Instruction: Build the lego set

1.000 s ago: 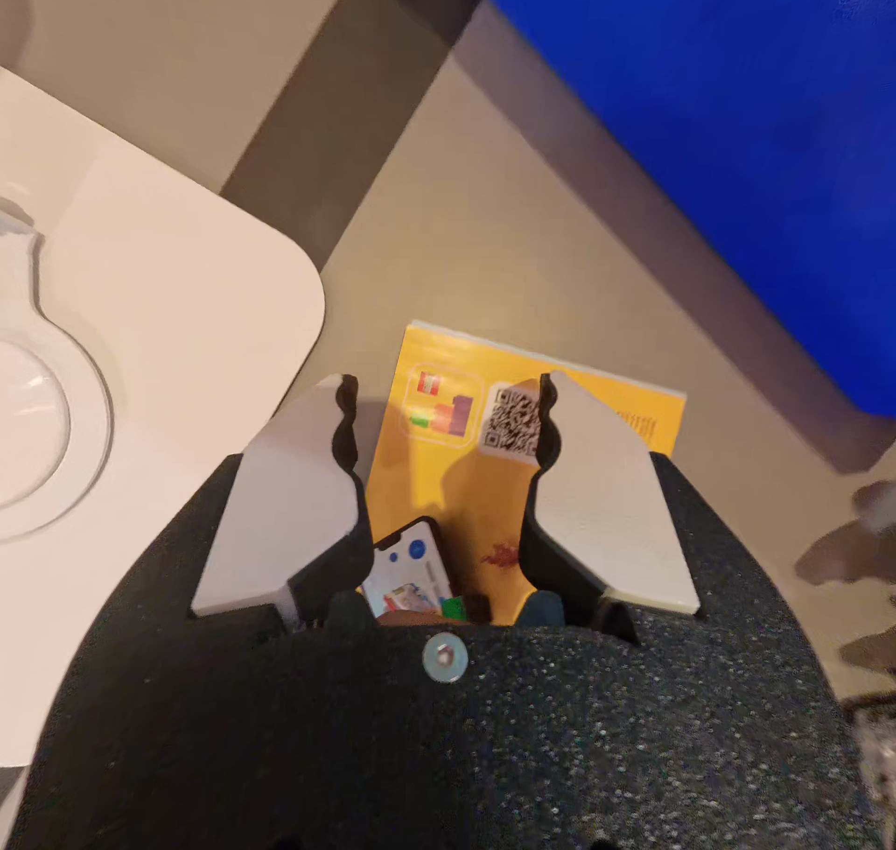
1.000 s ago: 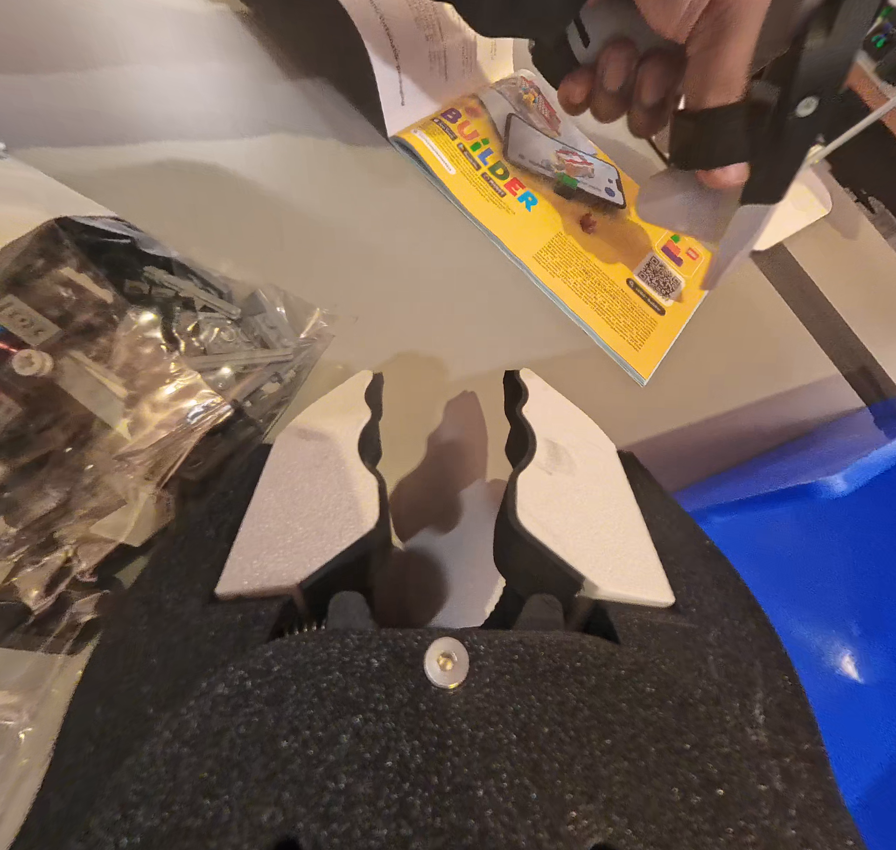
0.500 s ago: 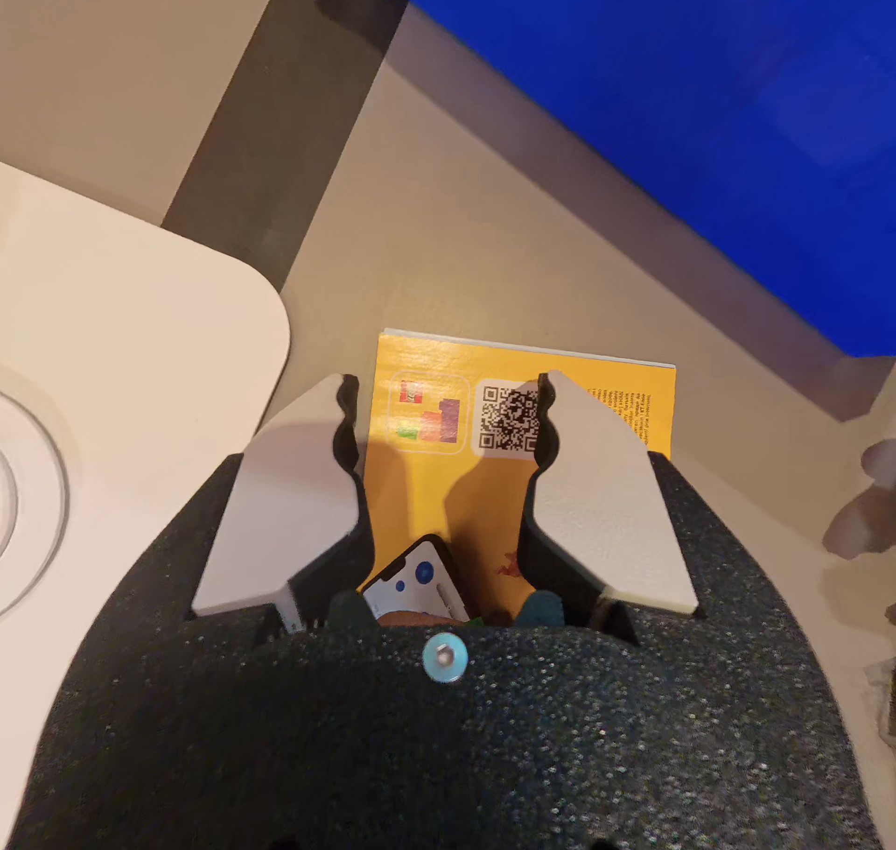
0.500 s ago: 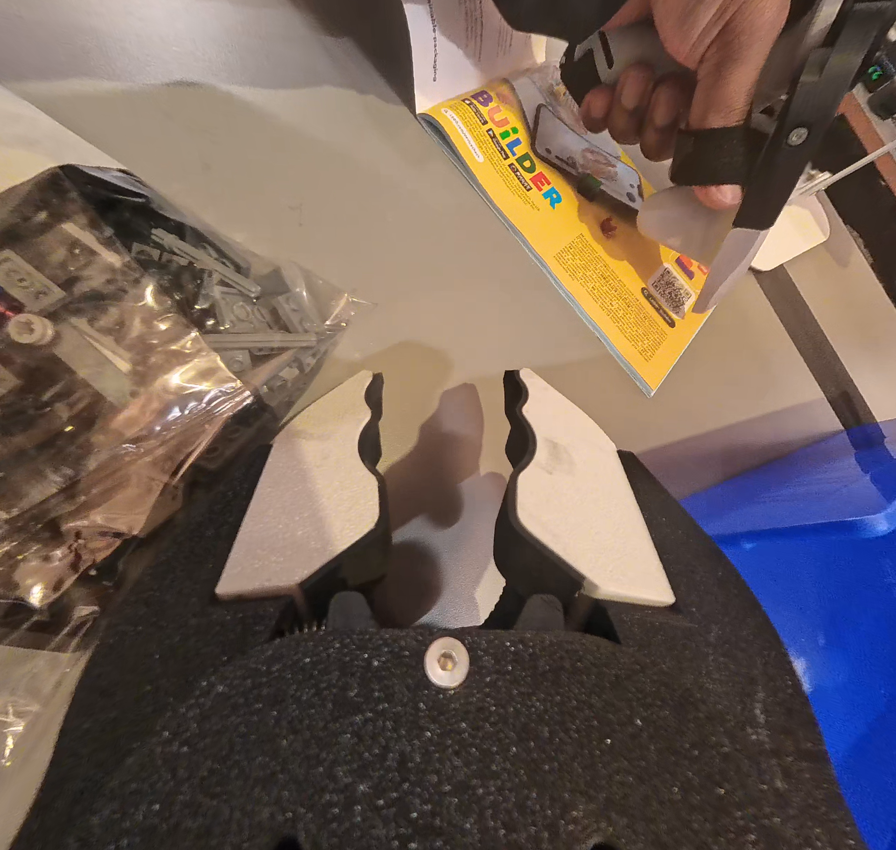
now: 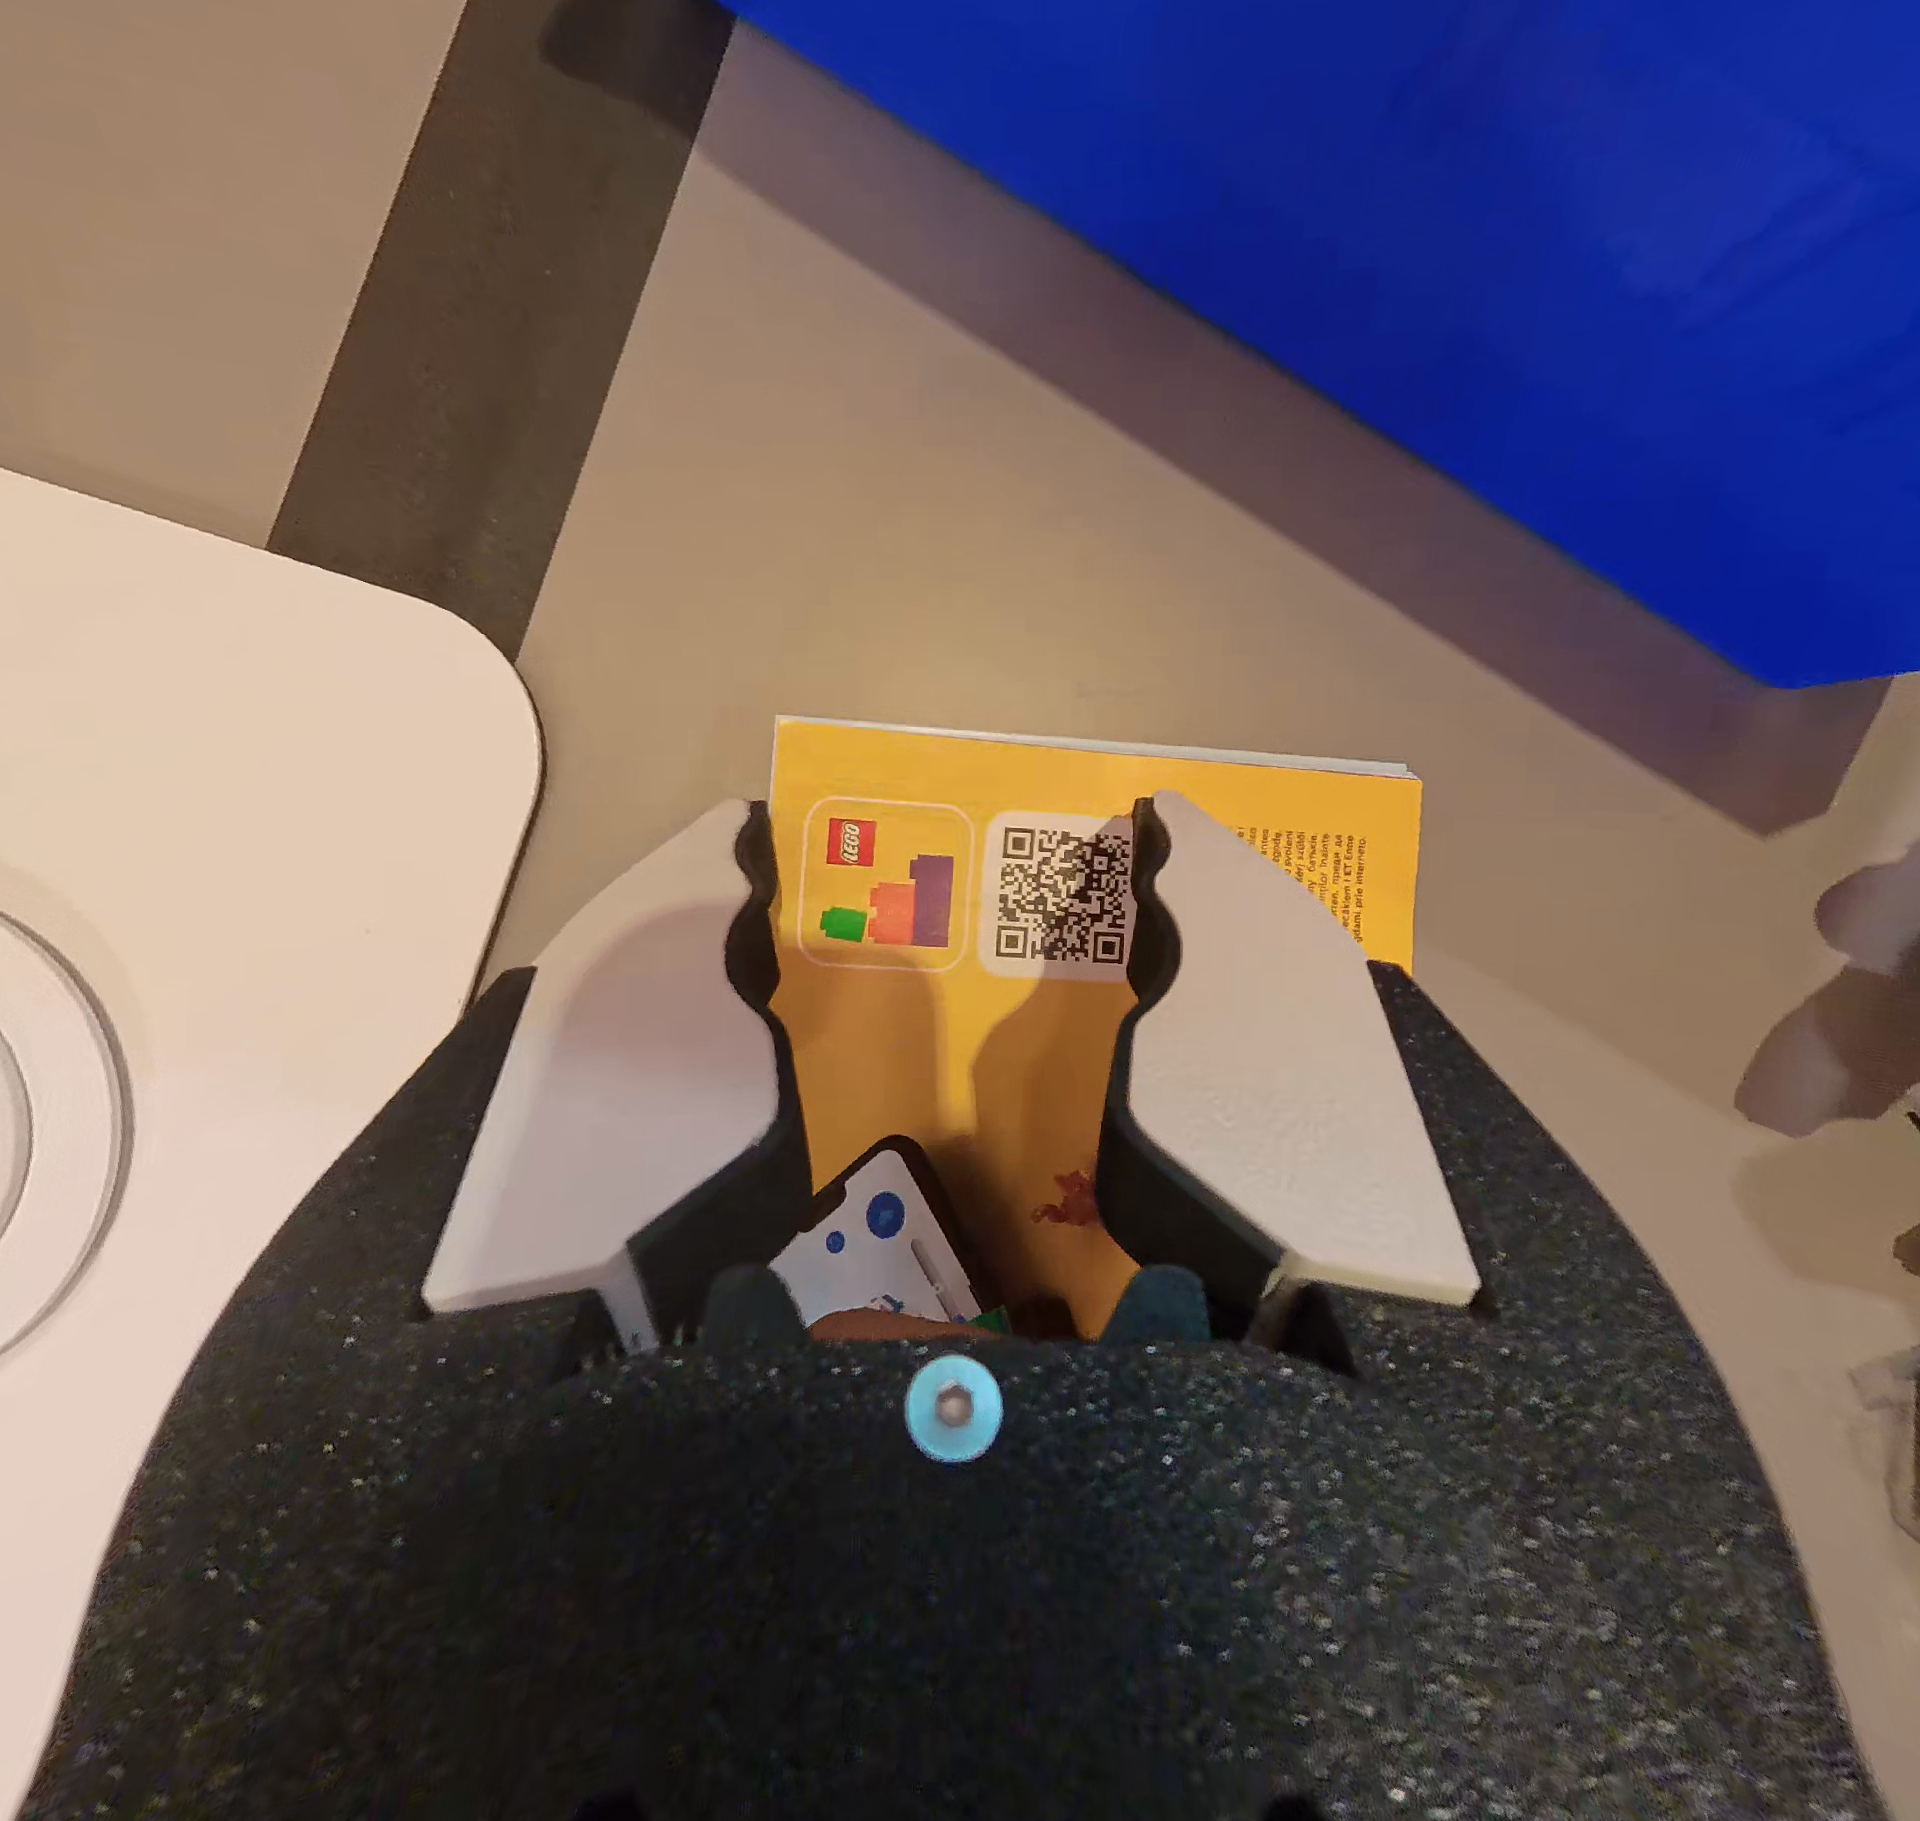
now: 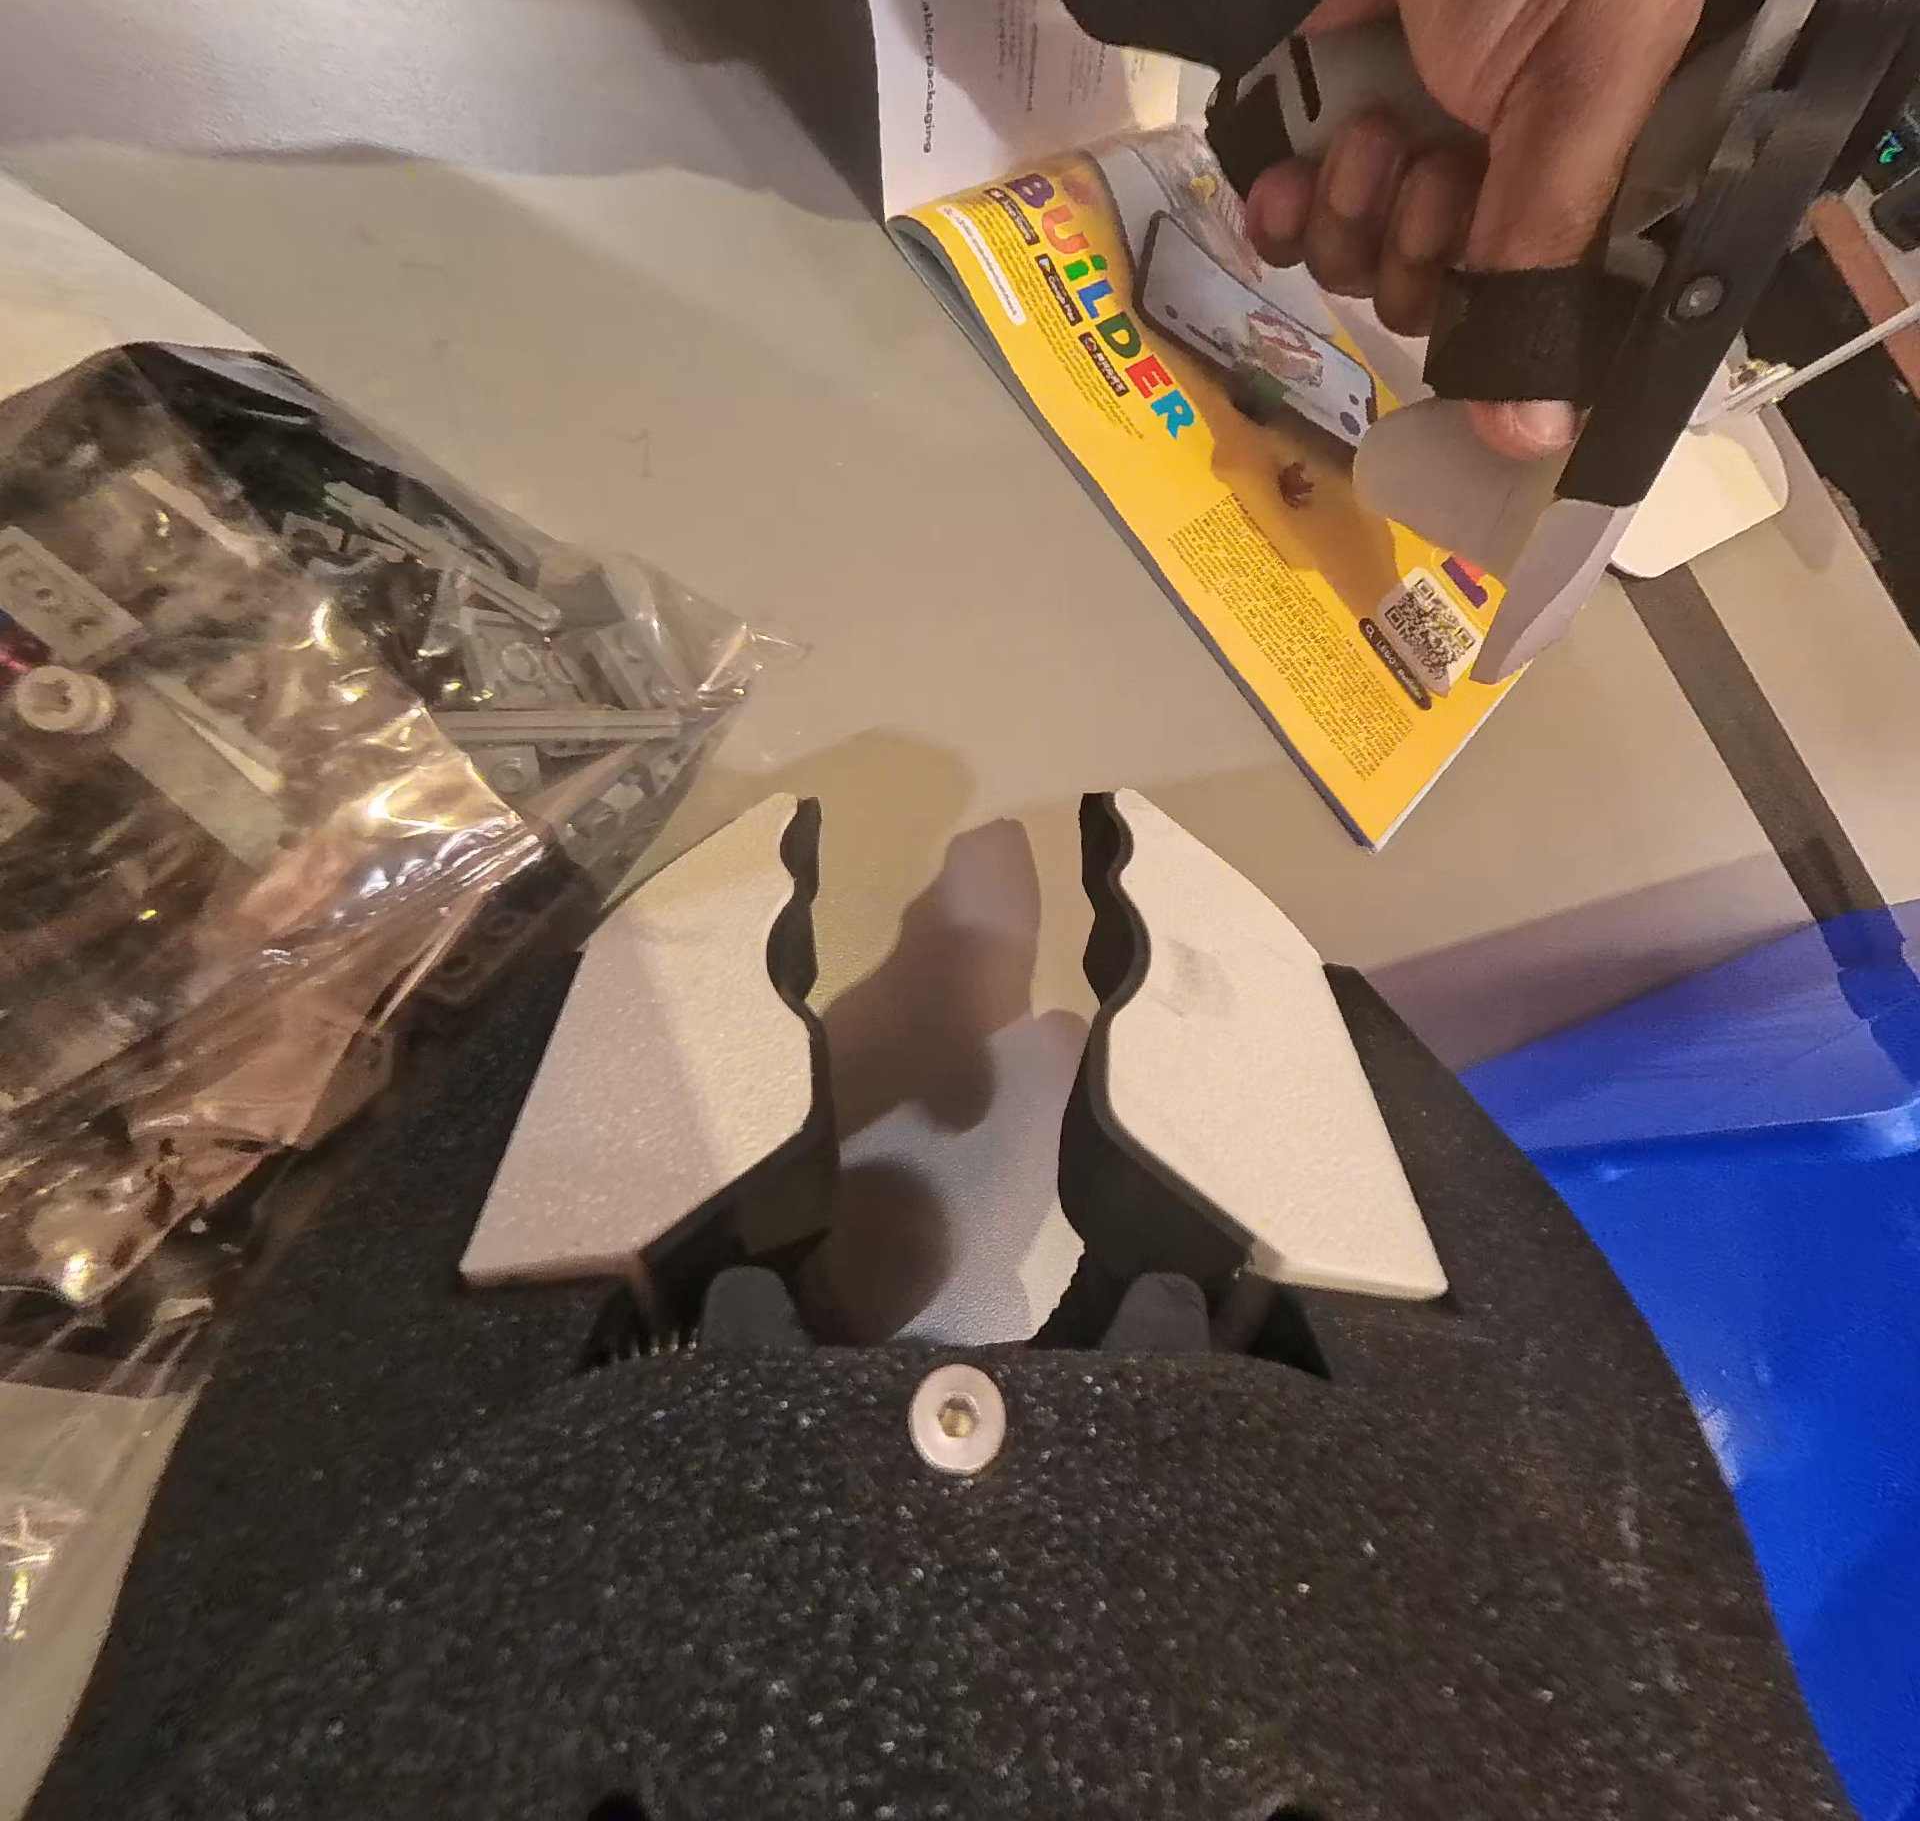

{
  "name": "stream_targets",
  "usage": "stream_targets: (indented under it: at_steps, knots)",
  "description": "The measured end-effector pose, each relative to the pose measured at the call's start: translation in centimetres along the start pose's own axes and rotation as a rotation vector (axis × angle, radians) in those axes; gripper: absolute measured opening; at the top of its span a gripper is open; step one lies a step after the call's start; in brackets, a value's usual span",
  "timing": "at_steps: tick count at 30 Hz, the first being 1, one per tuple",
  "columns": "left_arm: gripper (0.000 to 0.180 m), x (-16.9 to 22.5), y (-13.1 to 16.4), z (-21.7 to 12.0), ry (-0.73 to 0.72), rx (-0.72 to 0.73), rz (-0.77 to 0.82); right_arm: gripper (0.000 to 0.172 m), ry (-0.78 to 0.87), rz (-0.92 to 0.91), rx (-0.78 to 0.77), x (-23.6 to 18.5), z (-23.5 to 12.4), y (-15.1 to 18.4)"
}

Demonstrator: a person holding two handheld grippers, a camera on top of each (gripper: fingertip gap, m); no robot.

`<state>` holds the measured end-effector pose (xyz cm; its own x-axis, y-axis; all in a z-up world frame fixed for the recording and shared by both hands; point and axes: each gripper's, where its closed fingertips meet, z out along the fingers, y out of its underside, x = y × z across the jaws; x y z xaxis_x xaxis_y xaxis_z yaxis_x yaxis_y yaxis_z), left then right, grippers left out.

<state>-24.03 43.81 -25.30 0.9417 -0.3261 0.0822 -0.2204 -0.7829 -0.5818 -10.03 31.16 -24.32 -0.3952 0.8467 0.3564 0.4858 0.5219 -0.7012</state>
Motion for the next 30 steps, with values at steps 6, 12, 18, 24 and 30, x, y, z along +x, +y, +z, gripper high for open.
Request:
stream_targets:
  at_steps: [6, 12, 18, 24, 30]
  knots:
    - [0.063, 0.8, -0.1, -0.7, -0.004, 0.004, 0.062, 0.050, 0.003, -0.012, -0.004, -0.1, 0.0, 0.0]
    - [0.063, 1.3, 0.0, -1.2, -0.026, -0.008, 0.121, 0.050, 0.005, -0.020, -0.008, -0.1, 0.1, 0.1]
    - [0.064, 1.4, 0.4, -1.1, -0.060, -0.031, 0.159, 0.050, 0.007, -0.025, -0.009, -0.2, 0.1, 0.0]
    - [0.065, 1.2, 1.1, -0.6, -0.073, -0.061, 0.162, 0.050, 0.007, -0.025, -0.009, -0.2, 0.1, 0.1]
    - [0.065, 1.4, 1.1, -0.6, -0.071, -0.063, 0.171, 0.050, 0.007, -0.026, -0.009, -0.2, 0.1, 0.1]
